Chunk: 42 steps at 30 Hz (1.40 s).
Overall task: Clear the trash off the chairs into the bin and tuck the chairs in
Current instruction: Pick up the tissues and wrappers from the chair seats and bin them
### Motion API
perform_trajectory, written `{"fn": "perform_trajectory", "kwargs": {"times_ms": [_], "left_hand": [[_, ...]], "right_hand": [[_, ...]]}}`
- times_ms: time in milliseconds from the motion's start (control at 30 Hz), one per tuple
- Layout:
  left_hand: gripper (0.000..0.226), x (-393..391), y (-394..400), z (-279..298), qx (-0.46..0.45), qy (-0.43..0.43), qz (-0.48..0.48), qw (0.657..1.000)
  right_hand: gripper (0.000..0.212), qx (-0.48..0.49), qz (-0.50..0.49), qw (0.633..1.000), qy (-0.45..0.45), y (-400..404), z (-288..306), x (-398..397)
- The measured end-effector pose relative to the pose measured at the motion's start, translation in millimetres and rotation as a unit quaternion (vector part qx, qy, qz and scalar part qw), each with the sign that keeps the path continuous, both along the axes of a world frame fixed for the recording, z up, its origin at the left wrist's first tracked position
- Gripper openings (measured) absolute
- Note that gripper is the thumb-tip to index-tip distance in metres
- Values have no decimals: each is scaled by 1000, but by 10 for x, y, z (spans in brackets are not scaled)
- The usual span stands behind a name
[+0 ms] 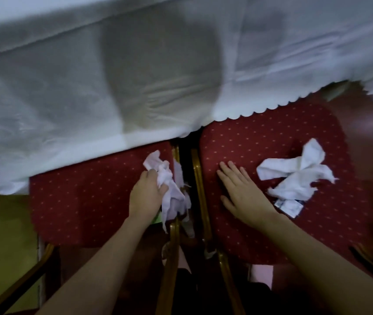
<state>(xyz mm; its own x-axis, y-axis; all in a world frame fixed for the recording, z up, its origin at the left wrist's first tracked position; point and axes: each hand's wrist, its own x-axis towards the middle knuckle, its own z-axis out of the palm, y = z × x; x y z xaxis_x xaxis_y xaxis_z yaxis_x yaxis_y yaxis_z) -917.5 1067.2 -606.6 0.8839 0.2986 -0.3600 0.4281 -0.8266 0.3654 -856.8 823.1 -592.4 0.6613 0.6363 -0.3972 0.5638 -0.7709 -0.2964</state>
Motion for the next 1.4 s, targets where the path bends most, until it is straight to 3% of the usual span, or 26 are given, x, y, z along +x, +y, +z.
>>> {"fn": "perform_trajectory", "kwargs": {"times_ms": [100, 200, 333, 433, 700, 800, 900, 967, 1167, 1267, 1400], "left_hand": [[17, 149, -392, 20, -77, 2, 3, 997], [28, 288, -848, 57, -146, -1, -27, 989], [18, 475, -1402, 68, -190, -42, -25, 981], [27, 521, -1686, 39, -206, -39, -6, 978], [45, 285, -1957, 106, -300, 22, 128, 945], [64, 233, -1931, 99, -287, 32, 138, 947], [60, 244, -1881, 122, -277, 42, 140, 950], [53, 263, -1918, 311, -280, 48, 150, 947], [22, 241, -2148, 1445, -268, 7, 165, 949], [23, 139, -2300, 2090, -263, -28, 211, 941], [22, -30, -2507, 2673, -272, -23, 207, 940]], "right_hand": [[71, -46, 24, 997, -62, -414, 61, 42], [90, -95, 33, 991, -88, -841, 126, 159], [105, -148, 28, 987, -60, -1296, 122, 409], [106, -148, 17, 989, 14, -1478, 37, 487], [85, -113, -76, 988, -68, -1463, -149, 140], [79, -104, -121, 987, -17, -1471, -122, 160], [62, -60, -139, 985, 85, -1542, -86, 208], [47, -39, -143, 983, 110, -1662, 64, 210], [52, 12, -163, 977, 134, -1880, 949, 289], [70, 25, -134, 982, 134, -2000, 1570, 301], [65, 40, -135, 983, 119, -2176, 2220, 218]]}}
